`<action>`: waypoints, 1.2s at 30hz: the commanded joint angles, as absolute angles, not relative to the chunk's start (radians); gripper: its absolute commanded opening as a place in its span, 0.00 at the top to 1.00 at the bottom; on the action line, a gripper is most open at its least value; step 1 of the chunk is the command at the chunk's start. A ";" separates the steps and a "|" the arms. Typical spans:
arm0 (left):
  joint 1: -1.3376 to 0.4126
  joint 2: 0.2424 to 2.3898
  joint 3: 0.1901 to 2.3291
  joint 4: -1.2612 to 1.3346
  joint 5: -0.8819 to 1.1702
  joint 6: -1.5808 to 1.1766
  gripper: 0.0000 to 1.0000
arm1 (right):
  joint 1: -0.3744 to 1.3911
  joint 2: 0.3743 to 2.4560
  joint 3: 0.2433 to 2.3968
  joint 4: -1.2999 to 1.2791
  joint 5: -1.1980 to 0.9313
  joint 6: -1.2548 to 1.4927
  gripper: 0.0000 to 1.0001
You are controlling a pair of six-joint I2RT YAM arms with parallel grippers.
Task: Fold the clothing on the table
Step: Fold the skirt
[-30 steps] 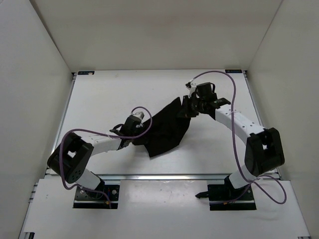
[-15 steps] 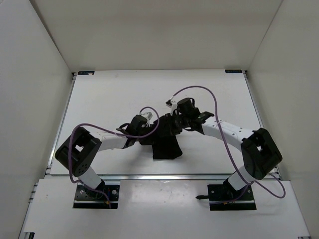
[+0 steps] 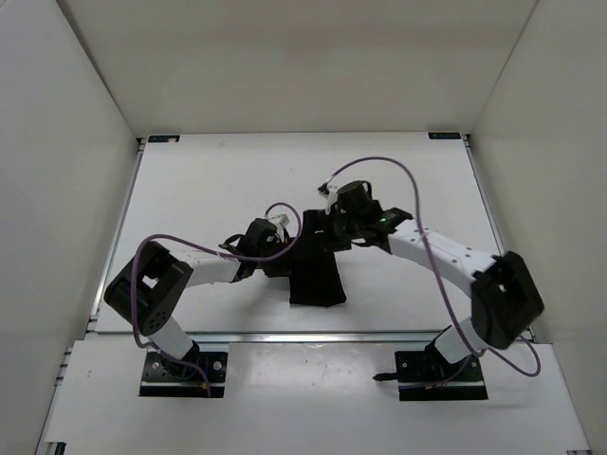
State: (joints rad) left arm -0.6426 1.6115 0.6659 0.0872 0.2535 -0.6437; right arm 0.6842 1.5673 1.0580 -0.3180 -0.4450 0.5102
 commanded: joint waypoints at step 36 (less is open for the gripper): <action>-0.546 1.335 0.637 -0.195 0.209 -0.592 1.00 | 0.655 1.620 0.937 -0.063 -0.520 0.503 0.77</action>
State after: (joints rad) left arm -0.5877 1.4242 0.6548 -0.1635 0.2195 -0.6144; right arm 0.6262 1.6058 0.8948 -0.1005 -0.4942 0.5213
